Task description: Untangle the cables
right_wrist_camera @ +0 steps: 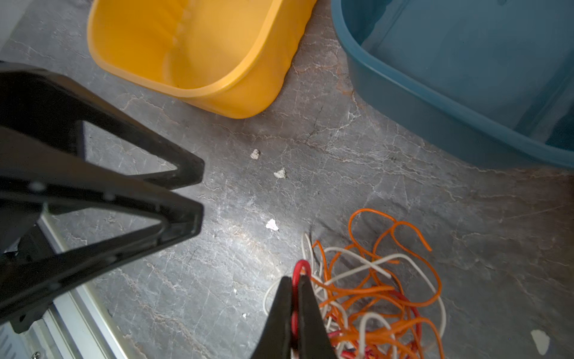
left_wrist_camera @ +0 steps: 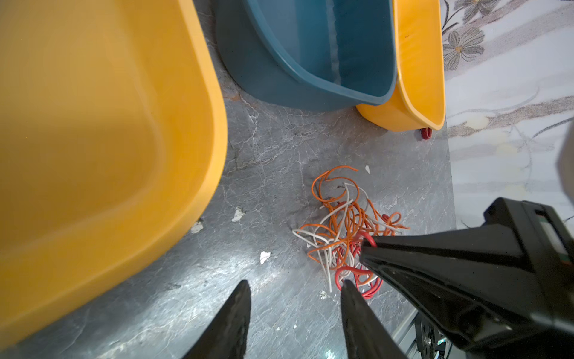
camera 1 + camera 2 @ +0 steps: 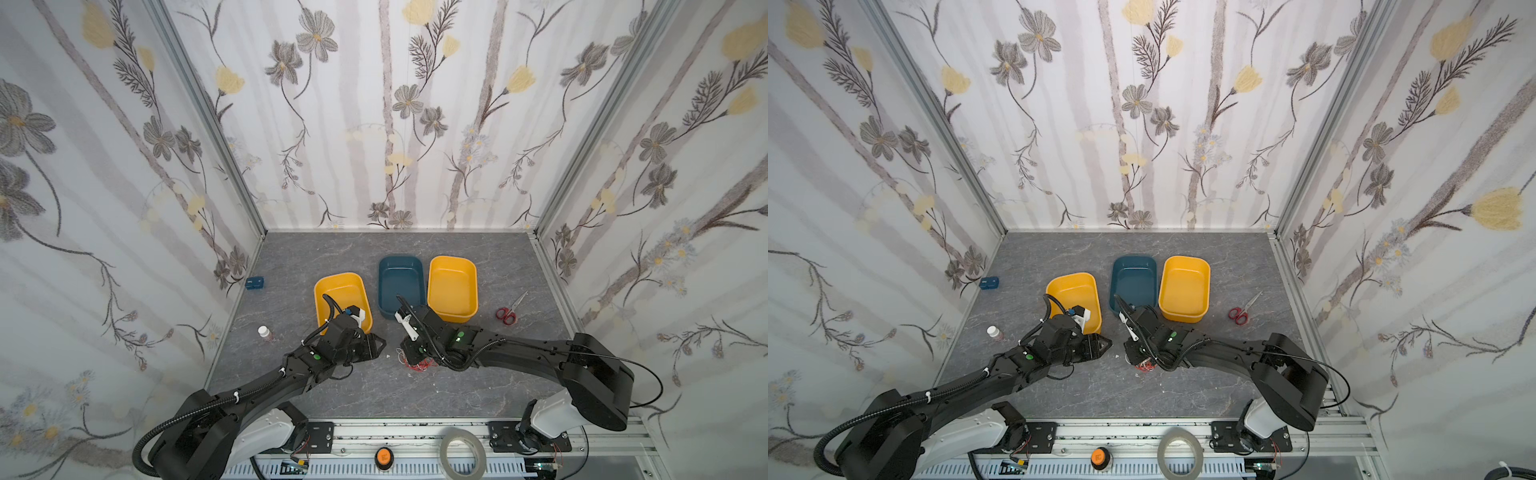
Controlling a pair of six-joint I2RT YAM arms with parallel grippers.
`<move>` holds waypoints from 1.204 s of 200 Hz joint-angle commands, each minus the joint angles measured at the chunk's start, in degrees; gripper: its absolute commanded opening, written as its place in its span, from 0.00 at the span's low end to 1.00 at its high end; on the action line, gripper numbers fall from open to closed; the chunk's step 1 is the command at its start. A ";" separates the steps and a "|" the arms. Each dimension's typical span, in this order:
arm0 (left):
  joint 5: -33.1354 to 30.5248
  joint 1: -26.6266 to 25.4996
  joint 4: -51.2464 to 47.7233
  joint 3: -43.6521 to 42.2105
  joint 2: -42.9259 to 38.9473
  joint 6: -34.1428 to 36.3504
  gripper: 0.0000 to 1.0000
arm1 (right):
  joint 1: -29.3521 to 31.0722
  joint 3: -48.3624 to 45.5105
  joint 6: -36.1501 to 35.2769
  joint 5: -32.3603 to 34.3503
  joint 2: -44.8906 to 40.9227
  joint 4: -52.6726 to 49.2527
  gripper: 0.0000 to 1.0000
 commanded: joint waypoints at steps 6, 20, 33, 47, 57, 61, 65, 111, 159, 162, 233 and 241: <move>3.25 -0.09 6.50 -0.02 2.45 -2.01 0.49 | -0.01 -2.27 -2.32 -2.35 -4.09 3.69 0.00; 4.24 -0.52 7.80 0.64 4.18 -2.17 0.49 | -0.34 -3.19 -3.25 -3.32 -5.93 3.99 0.00; 4.84 -1.37 8.79 1.43 5.86 -2.13 0.49 | -0.65 -4.07 -3.95 -4.30 -7.53 4.12 0.00; 5.36 -2.47 9.80 2.47 7.66 -1.94 0.51 | -1.33 -4.97 -4.23 -5.26 -9.15 4.33 0.00; 5.76 -3.20 10.51 3.12 8.47 -1.73 0.54 | -1.69 -5.76 -4.37 -6.11 -10.42 4.82 0.00; 5.93 -3.47 10.89 3.32 10.08 -1.69 0.56 | -1.86 -6.09 -4.42 -6.29 -10.98 5.12 0.00; 6.23 -3.67 11.43 3.46 10.73 -1.73 0.58 | -2.00 -6.53 -4.35 -6.61 -11.54 5.53 0.00; 9.02 -6.24 17.35 5.67 19.39 -2.48 0.63 | -4.53 -10.58 -2.50 -8.46 -18.50 8.46 0.00; 9.50 -10.52 19.06 11.09 29.28 -2.39 0.62 | -7.70 -13.63 -1.10 -9.96 -23.86 8.39 0.00; 9.09 -10.66 18.69 11.36 29.75 -2.36 0.61 | -7.83 -13.85 -0.93 -10.00 -24.14 8.34 0.00; 1.52 -11.05 9.84 13.49 29.67 -0.42 0.13 | -15.29 -14.72 1.25 -1.64 -38.40 -3.88 0.00; 0.68 -11.00 8.79 13.47 29.07 -0.08 0.10 | -16.94 -14.76 1.77 -0.81 -40.14 -5.79 0.00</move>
